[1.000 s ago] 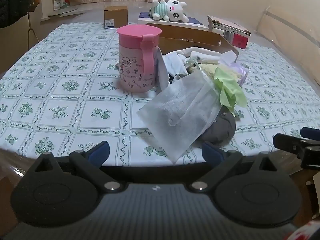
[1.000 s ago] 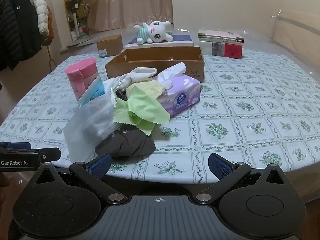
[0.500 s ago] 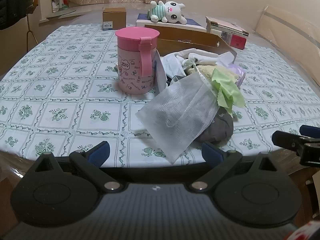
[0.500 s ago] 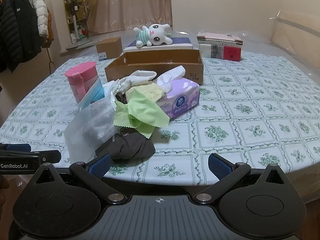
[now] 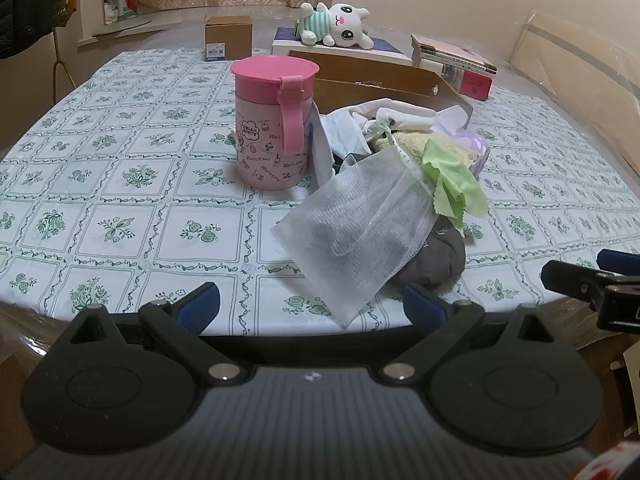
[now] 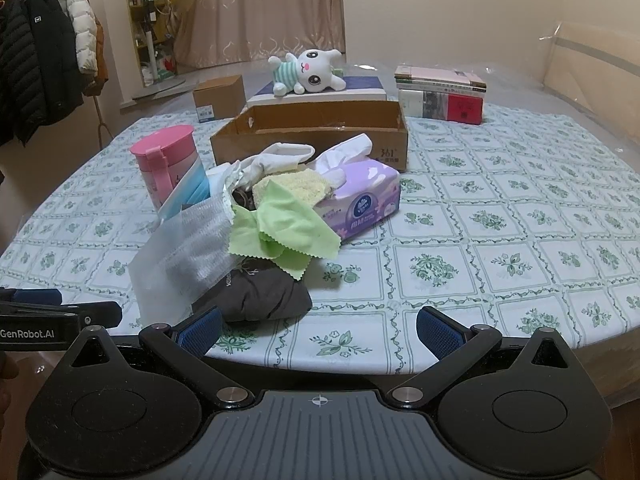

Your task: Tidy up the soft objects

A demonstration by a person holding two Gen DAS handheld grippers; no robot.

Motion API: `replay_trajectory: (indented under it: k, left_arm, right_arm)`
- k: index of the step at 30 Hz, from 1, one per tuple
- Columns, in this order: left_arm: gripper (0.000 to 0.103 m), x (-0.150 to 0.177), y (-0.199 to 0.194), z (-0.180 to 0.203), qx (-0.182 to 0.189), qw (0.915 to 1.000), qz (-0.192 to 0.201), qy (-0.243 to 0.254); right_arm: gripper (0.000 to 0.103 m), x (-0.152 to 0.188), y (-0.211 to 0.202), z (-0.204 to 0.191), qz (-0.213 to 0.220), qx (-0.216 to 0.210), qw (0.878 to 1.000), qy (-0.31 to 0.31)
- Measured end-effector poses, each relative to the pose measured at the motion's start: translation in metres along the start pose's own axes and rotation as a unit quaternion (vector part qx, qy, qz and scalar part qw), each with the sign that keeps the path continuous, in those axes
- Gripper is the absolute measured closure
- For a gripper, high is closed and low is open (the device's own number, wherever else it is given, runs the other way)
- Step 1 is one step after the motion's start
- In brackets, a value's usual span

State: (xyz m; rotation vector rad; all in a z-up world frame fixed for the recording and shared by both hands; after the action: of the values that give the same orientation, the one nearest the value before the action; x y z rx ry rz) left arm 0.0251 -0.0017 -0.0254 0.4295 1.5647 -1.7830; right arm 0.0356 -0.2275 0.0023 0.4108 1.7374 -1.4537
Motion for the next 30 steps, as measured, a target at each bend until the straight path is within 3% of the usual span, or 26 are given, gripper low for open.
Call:
replay_trajectory:
  k: [30]
  left_arm:
    - [0.006,-0.0002,-0.0012,0.0025,0.003,1.0000,-0.003,-0.002]
  right_arm:
    - [0.000,-0.0012,-0.0004,0.0012,0.002,0.002,1.000,0.001]
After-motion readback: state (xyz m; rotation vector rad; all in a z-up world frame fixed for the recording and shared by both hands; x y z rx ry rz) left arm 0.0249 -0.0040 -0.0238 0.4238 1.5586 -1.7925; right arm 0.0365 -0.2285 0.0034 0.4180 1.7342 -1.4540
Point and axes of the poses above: each gripper's, at about its wrist camera, not at the fingertips, and y roughly the way its jaws point, z to its right, x to its underside, the point moved 4 cm from there along y, roughly the way its jaws point, and after that the axes turned 10 degrees about -y, right-handed, at the moved point
